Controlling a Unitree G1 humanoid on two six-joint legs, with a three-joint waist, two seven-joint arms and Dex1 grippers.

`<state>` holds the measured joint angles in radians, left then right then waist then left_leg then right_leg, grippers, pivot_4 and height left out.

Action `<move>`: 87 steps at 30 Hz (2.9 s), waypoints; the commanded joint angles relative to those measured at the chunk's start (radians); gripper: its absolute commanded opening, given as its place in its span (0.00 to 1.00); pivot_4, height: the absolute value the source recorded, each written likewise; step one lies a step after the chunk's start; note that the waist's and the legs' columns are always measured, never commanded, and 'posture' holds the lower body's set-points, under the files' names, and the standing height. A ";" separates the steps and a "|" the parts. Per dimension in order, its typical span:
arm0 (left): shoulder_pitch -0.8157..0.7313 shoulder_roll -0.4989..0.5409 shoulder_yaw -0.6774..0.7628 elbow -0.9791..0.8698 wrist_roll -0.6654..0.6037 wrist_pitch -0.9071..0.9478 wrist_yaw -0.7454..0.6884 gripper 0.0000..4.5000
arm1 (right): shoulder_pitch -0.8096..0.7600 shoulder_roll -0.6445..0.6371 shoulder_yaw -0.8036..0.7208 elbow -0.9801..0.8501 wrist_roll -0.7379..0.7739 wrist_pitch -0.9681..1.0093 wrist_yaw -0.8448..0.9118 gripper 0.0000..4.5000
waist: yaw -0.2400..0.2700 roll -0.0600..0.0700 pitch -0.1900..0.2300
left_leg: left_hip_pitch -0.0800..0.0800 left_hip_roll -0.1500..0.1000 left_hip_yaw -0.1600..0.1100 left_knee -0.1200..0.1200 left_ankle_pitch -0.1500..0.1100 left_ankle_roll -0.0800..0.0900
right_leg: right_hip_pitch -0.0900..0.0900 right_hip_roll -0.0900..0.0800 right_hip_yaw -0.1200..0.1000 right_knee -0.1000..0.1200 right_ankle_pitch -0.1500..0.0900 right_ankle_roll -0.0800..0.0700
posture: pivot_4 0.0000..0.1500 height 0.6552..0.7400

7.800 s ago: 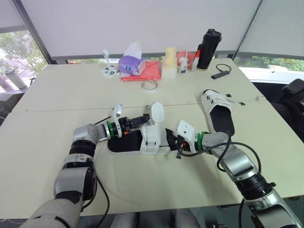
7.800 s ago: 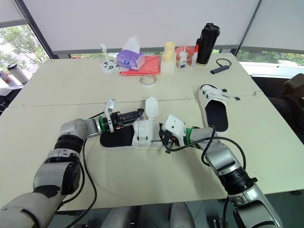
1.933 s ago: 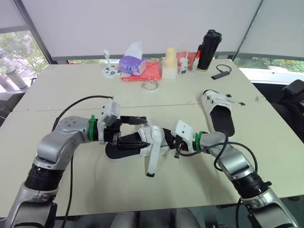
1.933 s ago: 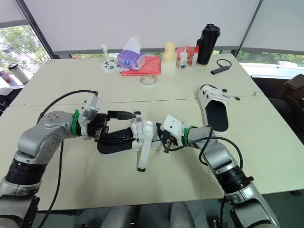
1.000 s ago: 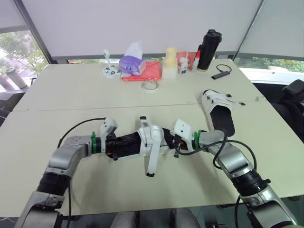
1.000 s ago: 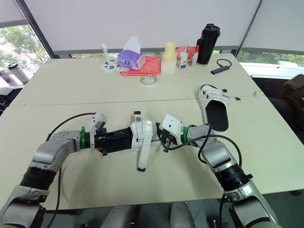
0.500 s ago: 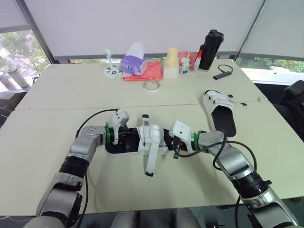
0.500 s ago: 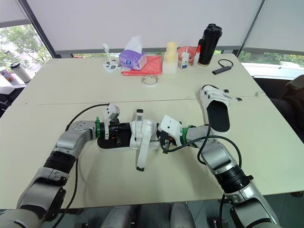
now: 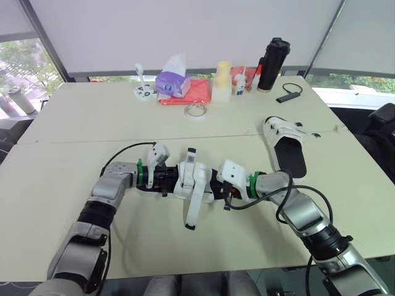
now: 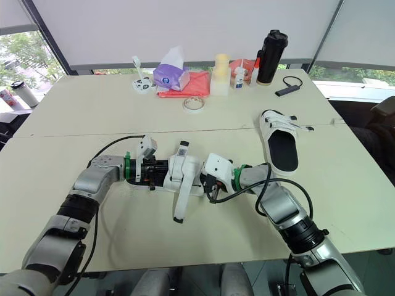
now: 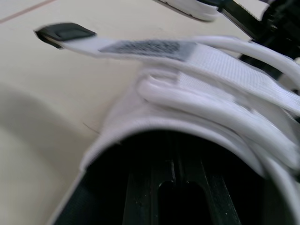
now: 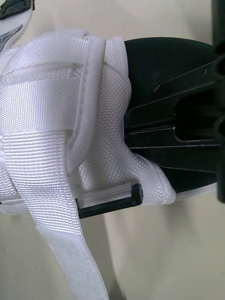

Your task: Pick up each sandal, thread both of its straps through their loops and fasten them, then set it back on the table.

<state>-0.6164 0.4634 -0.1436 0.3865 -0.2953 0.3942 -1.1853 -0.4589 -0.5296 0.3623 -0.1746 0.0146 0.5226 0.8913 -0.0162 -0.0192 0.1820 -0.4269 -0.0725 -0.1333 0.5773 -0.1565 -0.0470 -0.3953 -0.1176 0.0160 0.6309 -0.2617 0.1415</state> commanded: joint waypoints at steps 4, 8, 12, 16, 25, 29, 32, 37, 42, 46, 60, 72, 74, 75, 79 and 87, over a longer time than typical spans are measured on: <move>0.098 0.213 0.106 -0.261 -0.196 0.281 -0.143 0.01 | 0.028 -0.019 0.012 -0.021 0.001 0.014 0.015 0.00 | -0.005 0.001 0.001 | 0.000 0.001 0.000 -0.002 0.000 0.000 | -0.001 0.000 0.000 0.000 -0.001 -0.002 | 1.00 0.88; 0.165 0.306 0.134 -0.397 -0.281 0.390 -0.183 0.01 | 0.026 -0.024 0.013 -0.018 0.001 0.012 0.020 0.00 | -0.001 0.001 0.001 | 0.000 0.002 -0.001 -0.001 0.000 0.000 | 0.000 -0.001 0.000 -0.001 -0.002 -0.003 | 1.00 0.88; 0.201 0.323 0.135 -0.492 -0.346 0.459 -0.178 0.01 | 0.024 -0.027 0.013 -0.014 0.000 0.008 0.024 0.00 | 0.003 0.001 0.001 | 0.000 0.001 -0.003 -0.001 -0.001 -0.002 | 0.000 -0.002 0.000 -0.001 -0.002 -0.004 | 1.00 0.88; 0.222 0.294 0.124 -0.559 -0.388 0.521 -0.115 0.01 | 0.021 -0.028 0.015 -0.010 -0.001 0.006 0.026 0.00 | 0.001 0.001 0.001 | 0.000 0.002 -0.003 -0.001 0.000 0.000 | 0.000 -0.002 0.001 -0.001 -0.002 -0.004 | 1.00 0.88; 0.294 0.168 0.006 -0.614 -0.346 0.525 0.036 0.63 | 0.019 -0.025 0.014 -0.009 -0.003 0.008 0.025 0.00 | -0.001 0.001 0.001 | 0.000 0.002 -0.001 -0.001 0.000 0.000 | -0.001 -0.001 0.001 -0.001 -0.002 -0.004 | 1.00 0.88; 0.311 0.170 -0.034 -0.592 -0.308 0.488 0.051 0.63 | 0.020 -0.025 0.012 -0.015 -0.003 0.015 0.024 0.00 | 0.002 0.001 0.001 | 0.000 0.002 -0.001 -0.001 0.000 0.000 | -0.001 -0.001 0.001 -0.001 -0.002 -0.004 | 1.00 0.88; 0.307 0.174 -0.022 -0.579 -0.316 0.490 0.050 0.63 | 0.023 -0.026 0.009 -0.018 -0.002 0.017 0.023 0.00 | 0.002 0.001 0.001 | 0.000 0.002 -0.001 -0.001 0.000 -0.001 | -0.001 -0.002 0.001 -0.001 -0.002 -0.004 | 1.00 0.88; 0.304 0.167 -0.023 -0.565 -0.322 0.487 0.055 0.63 | 0.025 -0.026 0.008 -0.017 -0.002 0.017 0.021 0.00 | 0.002 0.001 0.001 | 0.000 0.002 -0.002 -0.001 0.000 0.000 | -0.001 -0.002 0.001 -0.001 -0.003 -0.005 | 1.00 0.88; 0.303 0.126 -0.050 -0.551 -0.326 0.487 0.057 0.63 | 0.024 -0.020 0.009 -0.015 -0.002 0.018 0.019 0.00 | 0.002 0.001 0.001 | 0.000 0.002 -0.002 -0.001 0.000 0.000 | -0.001 -0.002 0.001 -0.001 -0.003 -0.005 | 1.00 0.88; 0.287 0.081 -0.069 -0.540 -0.317 0.486 0.075 0.63 | 0.016 -0.018 0.008 -0.007 -0.002 0.016 0.019 0.00 | 0.002 0.001 0.001 | 0.000 0.002 -0.002 -0.001 0.000 0.000 | -0.001 -0.002 0.001 -0.001 -0.003 -0.005 | 1.00 0.88; 0.225 0.038 -0.039 -0.496 -0.344 0.508 0.102 0.01 | 0.026 -0.017 0.008 -0.020 -0.002 0.025 0.010 0.00 | 0.002 0.001 0.001 | 0.000 0.001 -0.002 -0.001 0.000 0.000 | 0.000 -0.002 0.001 -0.001 -0.003 -0.005 | 1.00 0.88; -0.042 -0.048 0.105 -0.275 -0.429 0.538 0.117 0.01 | 0.019 -0.007 0.016 -0.007 -0.006 0.015 0.006 0.00 | 0.001 0.000 0.001 | 0.000 0.000 -0.001 0.000 0.000 0.000 | 0.000 -0.001 0.000 -0.001 -0.002 -0.004 | 1.00 0.88; -0.076 -0.071 0.107 -0.218 -0.420 0.536 0.121 0.01 | 0.020 -0.006 0.016 -0.006 -0.006 0.014 0.006 0.00 | -0.001 0.000 0.001 | 0.000 0.000 0.000 0.000 0.000 0.000 | 0.000 -0.001 0.000 -0.001 -0.002 -0.004 | 1.00 0.88; -0.090 -0.083 0.107 -0.187 -0.418 0.538 0.120 0.01 | 0.019 -0.004 0.017 -0.005 -0.007 0.013 0.005 0.00 | -0.001 0.000 0.001 | 0.000 0.000 0.000 0.000 0.000 0.000 | 0.000 -0.001 0.000 -0.001 -0.002 -0.003 | 1.00 0.88; -0.110 -0.125 0.107 -0.102 -0.425 0.563 0.110 0.01 | 0.019 -0.001 0.020 -0.003 -0.012 0.011 -0.001 0.00 | -0.003 0.000 0.001 | 0.000 0.000 0.000 0.000 0.000 0.000 | 0.000 -0.001 0.000 -0.001 -0.001 0.000 | 1.00 0.88; -0.098 -0.151 0.103 -0.077 -0.428 0.630 0.110 0.01 | 0.033 -0.012 0.018 -0.015 -0.015 0.012 -0.008 0.00 | -0.001 0.000 0.001 | 0.000 0.000 0.000 0.000 0.000 0.000 | 0.000 0.000 0.000 -0.001 -0.001 0.000 | 1.00 0.88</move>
<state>-0.7140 0.3187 -0.0431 0.3237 -0.7110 1.0136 -1.0650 -0.4442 -0.5381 0.3580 -0.1919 0.0123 0.5231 0.8847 -0.0174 -0.0189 0.1827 -0.4271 -0.0726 -0.1331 0.5771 -0.1565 -0.0471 -0.3951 -0.1181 0.0159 0.6303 -0.2622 0.1413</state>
